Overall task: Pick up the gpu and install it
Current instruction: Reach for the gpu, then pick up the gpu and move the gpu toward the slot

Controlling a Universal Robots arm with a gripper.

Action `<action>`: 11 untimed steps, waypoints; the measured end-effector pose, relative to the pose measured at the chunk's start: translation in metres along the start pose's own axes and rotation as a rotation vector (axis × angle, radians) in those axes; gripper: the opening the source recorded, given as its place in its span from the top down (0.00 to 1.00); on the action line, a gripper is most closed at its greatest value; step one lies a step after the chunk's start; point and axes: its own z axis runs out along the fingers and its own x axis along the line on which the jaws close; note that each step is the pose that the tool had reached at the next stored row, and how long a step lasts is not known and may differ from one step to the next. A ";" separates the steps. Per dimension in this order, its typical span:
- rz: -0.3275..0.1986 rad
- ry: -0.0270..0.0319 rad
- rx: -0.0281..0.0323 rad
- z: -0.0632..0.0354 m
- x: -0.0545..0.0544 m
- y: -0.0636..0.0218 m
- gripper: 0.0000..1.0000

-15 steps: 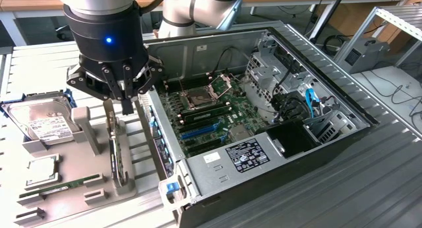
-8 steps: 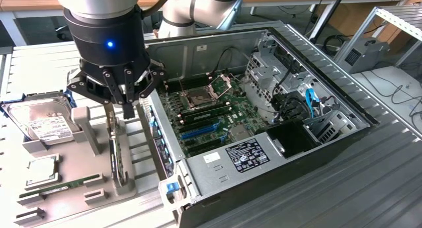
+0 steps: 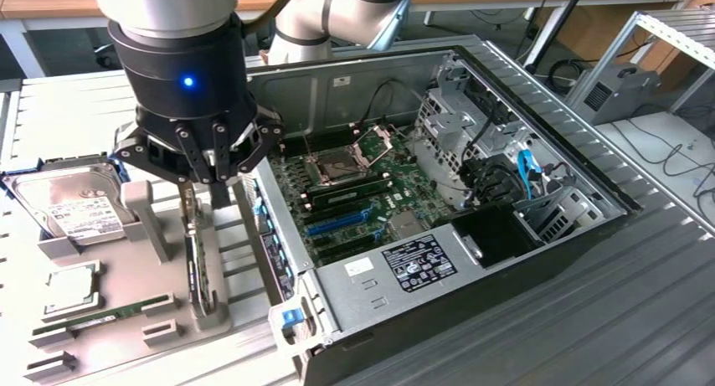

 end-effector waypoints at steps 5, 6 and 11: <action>0.000 -0.0001 0.0013 0.0000 0.000 -0.0011 0.89; 0.000 0.0000 0.0012 0.0000 0.000 -0.0011 0.89; 0.000 -0.0001 0.0012 0.0000 0.000 -0.0011 0.89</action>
